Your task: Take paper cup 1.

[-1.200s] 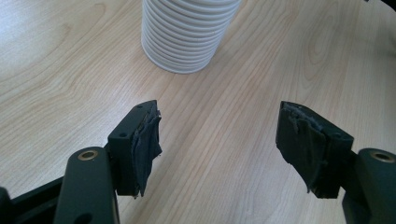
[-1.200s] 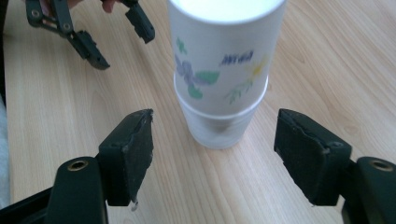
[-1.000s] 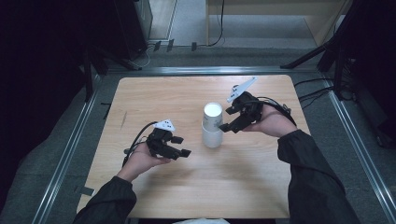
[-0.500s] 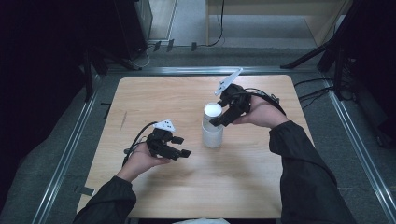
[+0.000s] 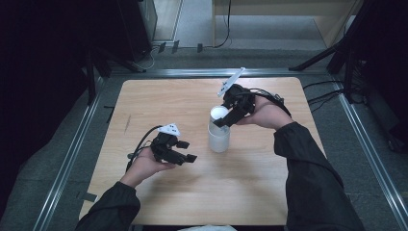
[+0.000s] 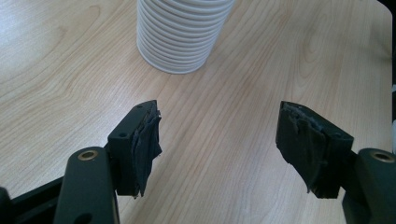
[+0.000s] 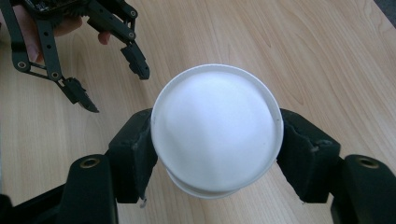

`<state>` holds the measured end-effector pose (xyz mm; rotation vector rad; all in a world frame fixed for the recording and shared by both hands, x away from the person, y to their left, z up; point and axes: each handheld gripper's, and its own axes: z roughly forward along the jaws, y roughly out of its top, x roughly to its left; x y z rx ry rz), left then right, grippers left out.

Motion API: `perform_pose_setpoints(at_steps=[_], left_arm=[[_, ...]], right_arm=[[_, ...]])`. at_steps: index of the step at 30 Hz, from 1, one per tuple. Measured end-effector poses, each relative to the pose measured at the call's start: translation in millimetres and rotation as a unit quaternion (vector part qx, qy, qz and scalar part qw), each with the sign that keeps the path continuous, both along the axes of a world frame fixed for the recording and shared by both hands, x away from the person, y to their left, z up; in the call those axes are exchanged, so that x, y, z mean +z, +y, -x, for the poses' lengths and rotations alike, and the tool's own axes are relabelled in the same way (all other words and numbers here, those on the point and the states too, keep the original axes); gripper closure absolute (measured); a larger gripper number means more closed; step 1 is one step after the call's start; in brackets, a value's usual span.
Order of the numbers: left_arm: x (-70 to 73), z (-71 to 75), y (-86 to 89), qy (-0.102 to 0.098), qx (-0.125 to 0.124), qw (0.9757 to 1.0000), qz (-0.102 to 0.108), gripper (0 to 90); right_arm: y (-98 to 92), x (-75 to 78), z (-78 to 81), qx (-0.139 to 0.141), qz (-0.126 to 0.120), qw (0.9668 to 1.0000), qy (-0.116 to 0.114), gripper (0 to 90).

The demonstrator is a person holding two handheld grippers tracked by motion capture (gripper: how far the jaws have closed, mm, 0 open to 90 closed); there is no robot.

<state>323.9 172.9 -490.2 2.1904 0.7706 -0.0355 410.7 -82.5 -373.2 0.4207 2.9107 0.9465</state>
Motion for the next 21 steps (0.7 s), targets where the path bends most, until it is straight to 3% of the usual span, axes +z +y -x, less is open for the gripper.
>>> perform_pose_setpoints(at_steps=[21], left_arm=[[4.2, -0.1, 3.8, -0.002, 0.001, 0.9999, 0.016, 28.3]], right_arm=[[2.0, 28.9, 4.0, -0.004, 0.006, 1.0000, -0.002, 35.5]])
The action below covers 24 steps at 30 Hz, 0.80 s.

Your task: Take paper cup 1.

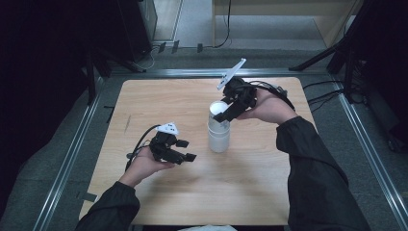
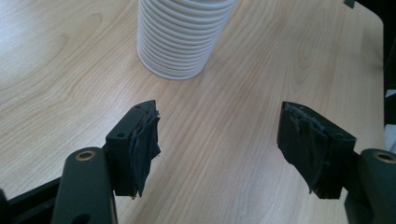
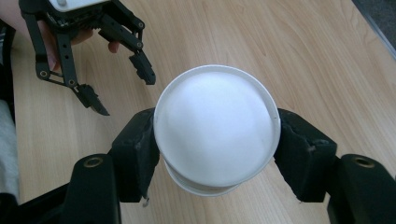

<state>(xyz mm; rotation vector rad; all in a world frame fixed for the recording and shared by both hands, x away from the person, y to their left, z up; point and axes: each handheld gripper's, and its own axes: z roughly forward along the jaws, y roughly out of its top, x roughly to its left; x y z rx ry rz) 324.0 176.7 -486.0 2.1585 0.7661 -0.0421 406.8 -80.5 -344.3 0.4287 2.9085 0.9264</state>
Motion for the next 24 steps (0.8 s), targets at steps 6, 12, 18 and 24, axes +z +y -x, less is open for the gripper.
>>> perform_pose_setpoints(at_steps=[6, 12, 18, 24], left_arm=[[1.8, 0.3, -0.3, 0.004, -0.002, 1.0000, 0.008, 26.2], [2.3, 0.2, 0.7, 0.004, -0.005, 0.9999, 0.010, 25.8], [2.7, 0.4, 1.1, 0.004, -0.007, 0.9999, 0.014, 25.5], [4.0, 1.3, 1.2, 0.003, -0.009, 0.9998, 0.018, 25.1]], right_arm=[[0.7, 21.1, 4.1, -0.001, -0.005, 0.9999, -0.009, 35.5], [0.5, 35.8, 8.4, -0.005, -0.005, 0.9999, -0.012, 35.6], [-4.1, 54.0, 19.9, -0.002, -0.015, 0.9997, -0.019, 35.7], [-12.7, 61.1, 37.5, 0.010, -0.025, 0.9995, -0.017, 35.8]])
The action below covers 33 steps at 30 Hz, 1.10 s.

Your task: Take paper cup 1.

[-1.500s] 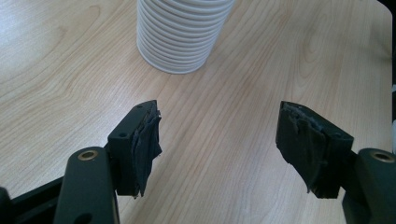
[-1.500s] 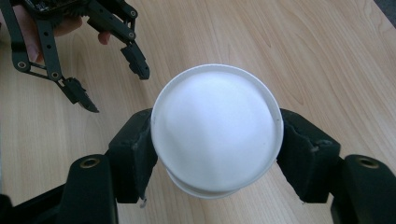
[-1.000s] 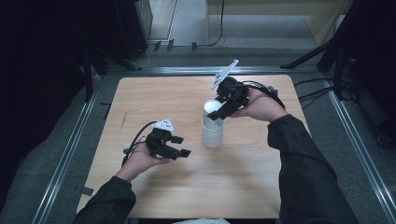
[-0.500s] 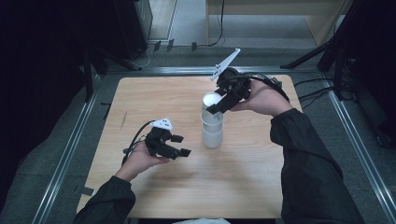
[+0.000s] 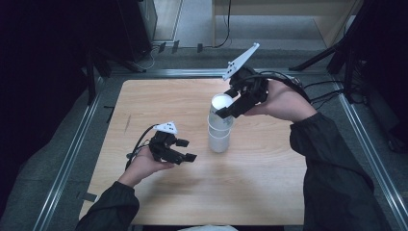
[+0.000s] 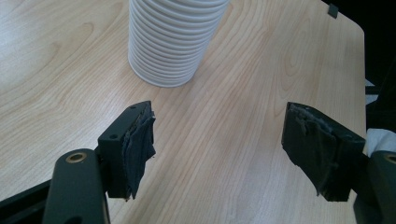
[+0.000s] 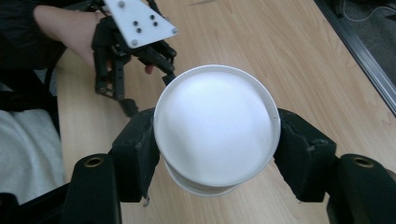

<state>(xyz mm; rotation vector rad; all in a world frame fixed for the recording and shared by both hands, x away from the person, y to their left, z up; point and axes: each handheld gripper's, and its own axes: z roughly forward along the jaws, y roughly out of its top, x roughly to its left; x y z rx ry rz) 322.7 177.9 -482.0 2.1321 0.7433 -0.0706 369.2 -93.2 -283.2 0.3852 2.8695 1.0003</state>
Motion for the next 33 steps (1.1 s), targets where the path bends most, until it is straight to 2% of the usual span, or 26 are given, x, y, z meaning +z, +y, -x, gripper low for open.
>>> perform_pose_setpoints(at_steps=[1, 6, 16, 19, 21, 22, 27, 29, 30, 33], left_arm=[[0.5, 0.3, 0.0, -0.001, -0.001, 1.0000, 0.002, 25.1], [1.8, 1.3, -1.4, -0.001, -0.006, 1.0000, 0.002, 24.7], [5.1, 5.4, -5.9, -0.010, -0.023, 0.9996, 0.016, 24.4], [5.6, 7.4, -7.8, -0.015, -0.031, 0.9992, 0.021, 24.3], [5.8, 7.9, -8.5, -0.019, -0.034, 0.9990, 0.020, 24.3], [5.8, 8.6, -9.8, -0.020, -0.041, 0.9988, 0.021, 24.4], [6.1, 10.4, -12.6, -0.023, -0.048, 0.9982, 0.025, 24.5], [6.1, 10.7, -13.2, -0.023, -0.051, 0.9981, 0.026, 24.5], [5.6, 10.9, -14.4, -0.023, -0.052, 0.9980, 0.028, 24.5], [5.0, 11.3, -16.4, -0.022, -0.057, 0.9977, 0.028, 24.6]], right_arm=[[-3.2, 1.2, 7.7, 0.003, 0.000, 1.0000, 0.000, 35.8], [-8.0, -1.9, 20.1, 0.008, 0.000, 1.0000, 0.003, 35.8], [-13.7, -36.3, 43.9, 0.027, -0.014, 0.9994, 0.015, 35.8], [-14.0, -50.6, 46.5, 0.029, -0.017, 0.9993, 0.019, 35.8], [-14.0, -54.1, 46.9, 0.030, -0.020, 0.9991, 0.021, 35.8], [-14.2, -64.6, 47.9, 0.029, -0.023, 0.9990, 0.023, 35.8], [-15.6, -86.8, 47.5, 0.027, -0.036, 0.9983, 0.037, 35.8], [-15.8, -89.8, 47.3, 0.028, -0.037, 0.9982, 0.037, 35.8], [-16.1, -97.7, 47.5, 0.026, -0.038, 0.9982, 0.039, 35.8], [-16.9, -107.0, 47.1, 0.026, -0.045, 0.9977, 0.043, 35.9]])
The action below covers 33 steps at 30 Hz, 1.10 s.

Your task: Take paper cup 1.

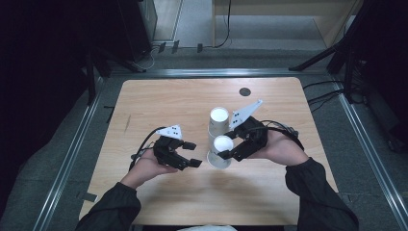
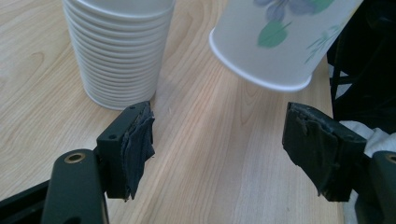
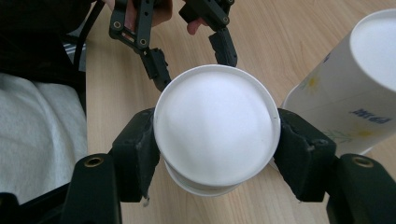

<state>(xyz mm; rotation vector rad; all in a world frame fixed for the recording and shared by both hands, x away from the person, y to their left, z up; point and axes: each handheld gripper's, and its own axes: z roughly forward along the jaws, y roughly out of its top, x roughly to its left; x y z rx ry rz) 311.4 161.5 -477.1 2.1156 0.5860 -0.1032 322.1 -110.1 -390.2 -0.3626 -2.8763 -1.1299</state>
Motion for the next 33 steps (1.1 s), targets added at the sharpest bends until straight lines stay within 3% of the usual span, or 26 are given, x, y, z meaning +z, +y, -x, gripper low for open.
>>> perform_pose_setpoints(at_steps=[14, 28, 33], left_arm=[[-4.7, 6.5, -22.5, -0.009, -0.040, 0.9991, 0.006, 23.8], [-6.7, 8.3, -30.2, -0.017, -0.058, 0.9981, 0.012, 20.9], [-6.5, 10.4, -30.6, -0.029, -0.064, 0.9974, 0.012, 23.6]], right_arm=[[5.3, -36.3, 1.6, 0.006, -0.027, 0.9994, 0.021, 35.9], [12.7, -38.6, 0.7, 0.007, -0.053, 0.9976, 0.043, 36.1], [12.2, -37.1, -1.3, 0.006, -0.070, 0.9963, 0.050, 36.2]])
